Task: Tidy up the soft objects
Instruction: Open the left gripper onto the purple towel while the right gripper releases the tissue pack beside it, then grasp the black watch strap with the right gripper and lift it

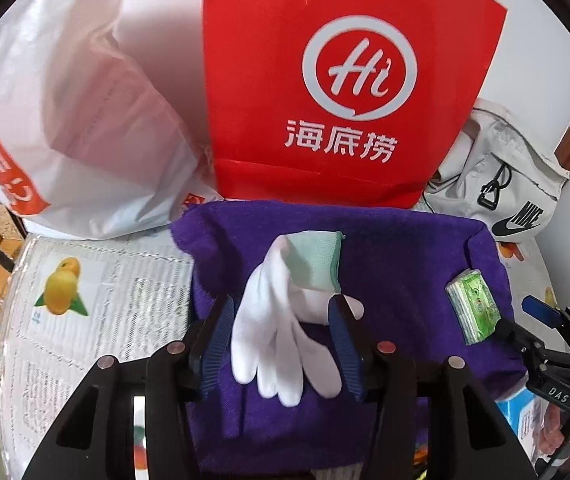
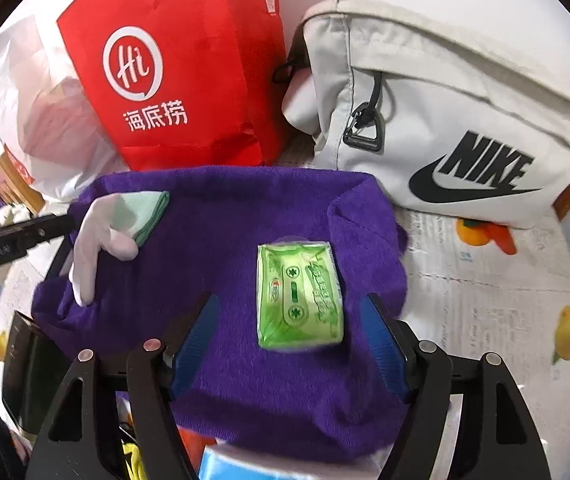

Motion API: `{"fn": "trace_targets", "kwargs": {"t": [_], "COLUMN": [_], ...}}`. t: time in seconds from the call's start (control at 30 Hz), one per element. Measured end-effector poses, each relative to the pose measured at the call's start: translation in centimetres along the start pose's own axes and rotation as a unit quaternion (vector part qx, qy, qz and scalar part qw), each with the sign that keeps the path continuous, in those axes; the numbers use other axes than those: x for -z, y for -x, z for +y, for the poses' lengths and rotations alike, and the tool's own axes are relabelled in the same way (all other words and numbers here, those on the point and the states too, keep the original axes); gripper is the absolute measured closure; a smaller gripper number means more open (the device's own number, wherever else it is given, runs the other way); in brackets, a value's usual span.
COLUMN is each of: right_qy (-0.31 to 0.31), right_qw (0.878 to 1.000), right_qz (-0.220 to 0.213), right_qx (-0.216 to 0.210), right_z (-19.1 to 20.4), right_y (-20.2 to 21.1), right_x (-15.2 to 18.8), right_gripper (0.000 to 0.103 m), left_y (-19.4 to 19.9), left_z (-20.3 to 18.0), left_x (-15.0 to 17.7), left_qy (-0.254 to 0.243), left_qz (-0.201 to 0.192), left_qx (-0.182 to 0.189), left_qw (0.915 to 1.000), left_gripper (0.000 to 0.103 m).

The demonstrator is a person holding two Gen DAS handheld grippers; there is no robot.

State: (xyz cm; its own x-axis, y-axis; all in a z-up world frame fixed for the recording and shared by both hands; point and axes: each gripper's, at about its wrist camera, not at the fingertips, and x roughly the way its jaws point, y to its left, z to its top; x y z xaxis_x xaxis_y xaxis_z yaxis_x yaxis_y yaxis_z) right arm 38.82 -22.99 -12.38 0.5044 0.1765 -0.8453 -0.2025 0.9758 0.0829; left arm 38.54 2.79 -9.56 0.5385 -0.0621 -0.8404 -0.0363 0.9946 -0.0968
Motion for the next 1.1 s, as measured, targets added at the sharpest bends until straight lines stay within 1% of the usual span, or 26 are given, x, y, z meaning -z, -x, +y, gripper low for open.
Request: {"fn": "trace_targets", "kwargs": {"t": [0.1,0.17,0.23,0.33,0.43,0.47,0.53,0.57,0.6,0.73,0.8,0.97,1.1], "right_qy": [0.001,0.000,0.004,0.000,0.002,0.007,0.027,0.037,0.048,0.072,0.079,0.094,0.109], "right_qw": [1.000,1.000,1.000,0.999,0.997,0.997,0.997,0.996,0.996,0.992,0.991,0.990,0.990], "right_qz": [0.002,-0.003,-0.014,-0.037,-0.047,-0.051,-0.049,-0.044,-0.035,-0.004,0.007,0.034,0.050], "right_qx": [0.021,0.021,0.002,-0.040,-0.059,-0.061,-0.061,-0.065,-0.073,-0.100,-0.109,-0.095,-0.080], "right_z": [0.6,1.0,1.8,2.9,4.5,5.1,6.7,7.3,8.0,10.1,11.0,12.1,12.9], "right_y": [1.5,2.8,4.3,7.1,9.2,9.7,10.4,10.4,10.3,8.9,8.2,6.2,4.8], "right_x": [0.6,1.1,1.8,3.5,5.0,5.5,7.0,7.6,8.3,10.8,11.7,12.7,12.8], "right_gripper": [0.024,0.024,0.024,0.024,0.024,0.025,0.035,0.045,0.051,0.054,0.059,0.063,0.063], "left_y": [2.0,3.7,4.9,6.9,8.6,8.9,9.6,10.0,10.2,11.0,11.3,11.7,12.1], "left_z": [0.2,0.3,0.4,1.0,1.8,2.0,2.5,2.8,3.0,3.9,4.5,5.9,6.5], "left_x": [0.5,1.0,1.5,2.9,4.9,5.4,6.7,7.5,8.0,10.2,11.3,13.1,14.1], "left_qy": [0.000,-0.003,-0.005,0.001,0.003,0.004,0.007,0.009,0.010,0.006,0.008,0.017,0.019], "left_qz": [-0.018,-0.033,-0.037,-0.043,-0.048,-0.048,-0.048,-0.047,-0.047,-0.049,-0.048,-0.044,-0.046], "left_qx": [-0.001,-0.003,-0.002,0.003,0.004,0.005,0.006,0.006,0.006,-0.004,-0.008,0.001,0.016], "left_qw": [0.9998,0.9995,0.9993,0.9991,0.9988,0.9988,0.9988,0.9988,0.9988,0.9988,0.9988,0.9989,0.9986], "left_gripper": [0.056,0.056,0.056,0.056,0.056,0.056,0.056,0.056,0.056,0.056,0.056,0.056,0.056]}}
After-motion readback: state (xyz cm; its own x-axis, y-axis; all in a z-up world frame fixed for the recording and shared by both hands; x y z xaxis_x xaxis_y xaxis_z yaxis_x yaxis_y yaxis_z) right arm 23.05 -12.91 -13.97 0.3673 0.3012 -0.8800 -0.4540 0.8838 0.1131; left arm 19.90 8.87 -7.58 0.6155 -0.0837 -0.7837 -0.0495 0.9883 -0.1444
